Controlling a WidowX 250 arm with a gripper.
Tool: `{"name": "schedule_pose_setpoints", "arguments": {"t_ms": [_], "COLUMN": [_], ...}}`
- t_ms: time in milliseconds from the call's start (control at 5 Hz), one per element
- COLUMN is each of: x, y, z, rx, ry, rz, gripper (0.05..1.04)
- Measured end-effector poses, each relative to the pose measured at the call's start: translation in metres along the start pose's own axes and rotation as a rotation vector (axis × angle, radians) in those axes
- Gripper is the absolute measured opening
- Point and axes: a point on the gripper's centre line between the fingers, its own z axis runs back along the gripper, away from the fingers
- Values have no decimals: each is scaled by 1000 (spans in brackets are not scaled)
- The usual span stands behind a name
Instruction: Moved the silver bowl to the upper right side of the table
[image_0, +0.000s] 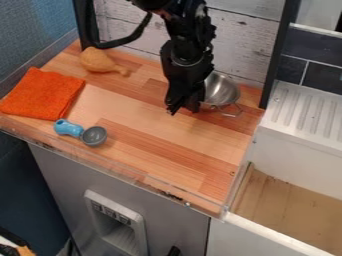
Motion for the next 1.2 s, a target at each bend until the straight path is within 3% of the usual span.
{"name": "schedule_pose_setpoints", "arguments": {"t_ms": [200, 400, 800, 1000, 1200], "x": [-7, -11, -13, -13, -5], "y": [-6, -4, 3, 0, -3], "z": [-1, -5, -6, 5, 25], "rx": [-9, 17, 43, 32, 8], "ry": [-13, 17, 22, 32, 16], "rz": [-29, -64, -66, -75, -67], "gripper": [101, 278, 876, 1011, 1006]}}
